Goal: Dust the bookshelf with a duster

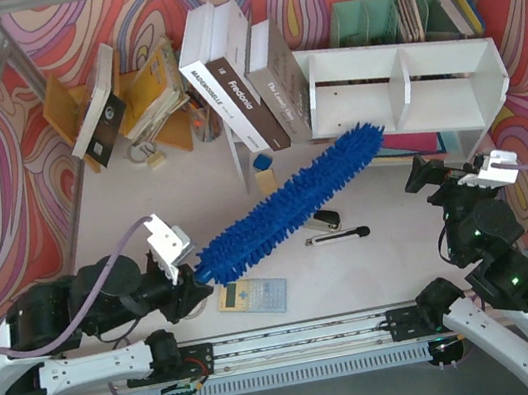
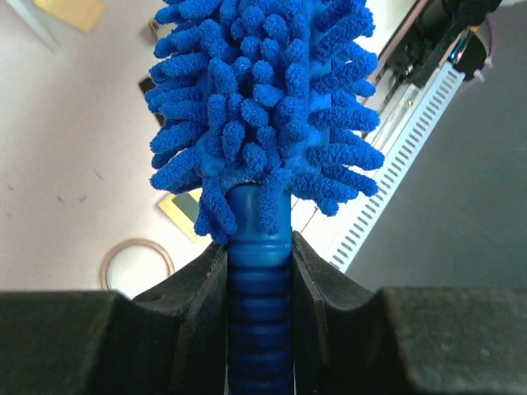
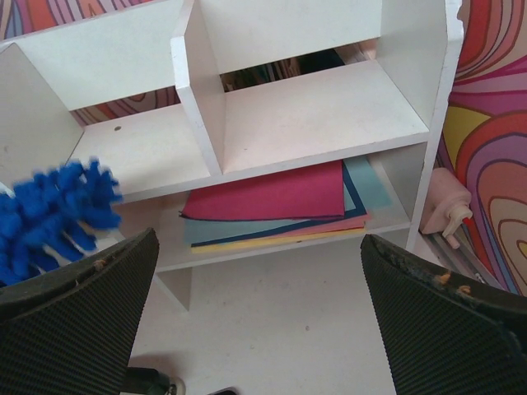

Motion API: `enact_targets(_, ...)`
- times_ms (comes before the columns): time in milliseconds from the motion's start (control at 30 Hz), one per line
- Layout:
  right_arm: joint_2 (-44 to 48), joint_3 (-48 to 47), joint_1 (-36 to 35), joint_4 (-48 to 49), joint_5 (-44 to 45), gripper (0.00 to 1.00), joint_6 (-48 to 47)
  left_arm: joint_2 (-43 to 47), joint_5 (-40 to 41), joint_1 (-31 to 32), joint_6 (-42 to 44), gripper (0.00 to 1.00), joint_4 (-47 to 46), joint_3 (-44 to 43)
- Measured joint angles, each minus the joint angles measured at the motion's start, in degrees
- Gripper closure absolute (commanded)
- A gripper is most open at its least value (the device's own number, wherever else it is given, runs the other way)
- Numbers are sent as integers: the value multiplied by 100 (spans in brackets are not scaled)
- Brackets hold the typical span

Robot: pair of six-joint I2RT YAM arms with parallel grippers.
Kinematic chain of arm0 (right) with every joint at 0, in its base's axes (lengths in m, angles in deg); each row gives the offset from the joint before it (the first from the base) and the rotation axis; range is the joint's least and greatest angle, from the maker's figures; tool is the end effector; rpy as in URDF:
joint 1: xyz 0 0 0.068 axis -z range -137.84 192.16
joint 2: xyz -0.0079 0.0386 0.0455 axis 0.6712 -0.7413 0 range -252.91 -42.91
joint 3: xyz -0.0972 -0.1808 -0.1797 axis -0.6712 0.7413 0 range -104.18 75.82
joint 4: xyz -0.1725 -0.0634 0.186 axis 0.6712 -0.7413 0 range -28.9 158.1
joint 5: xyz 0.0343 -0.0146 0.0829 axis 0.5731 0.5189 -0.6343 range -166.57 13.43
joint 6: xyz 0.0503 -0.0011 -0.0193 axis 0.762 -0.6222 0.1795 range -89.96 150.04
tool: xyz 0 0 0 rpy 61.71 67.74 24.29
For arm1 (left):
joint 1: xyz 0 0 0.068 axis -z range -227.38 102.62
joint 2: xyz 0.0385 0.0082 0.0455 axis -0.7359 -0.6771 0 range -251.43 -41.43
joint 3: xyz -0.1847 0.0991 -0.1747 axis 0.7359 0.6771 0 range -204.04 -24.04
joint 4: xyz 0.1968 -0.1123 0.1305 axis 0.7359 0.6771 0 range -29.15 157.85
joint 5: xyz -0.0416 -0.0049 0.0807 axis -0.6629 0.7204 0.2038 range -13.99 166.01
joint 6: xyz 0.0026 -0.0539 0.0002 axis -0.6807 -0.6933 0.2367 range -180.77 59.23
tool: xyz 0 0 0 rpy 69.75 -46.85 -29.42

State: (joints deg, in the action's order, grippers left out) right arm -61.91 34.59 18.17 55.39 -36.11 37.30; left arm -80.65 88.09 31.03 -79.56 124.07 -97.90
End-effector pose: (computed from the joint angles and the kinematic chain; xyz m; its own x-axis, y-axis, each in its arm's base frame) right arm 0.0771 0.0092 0.3645 0.1848 0.1876 -0.9647 0.2541 0.9391 0.2313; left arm 0.0230 -0.0755 0.4170 -0.3875 0.3224 -0.8637 0.8410 0.5074 -0.1879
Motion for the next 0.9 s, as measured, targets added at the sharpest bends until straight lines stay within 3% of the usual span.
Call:
enact_targets(533, 0, 2, 0, 2, -2, 1, 0, -295, 1932, -2, 1759, 100, -1836, -81)
enact_targets(900, 0, 4, 0, 2, -4, 1, -2, -542, 2291, -2, 1921, 100, -2218, 444)
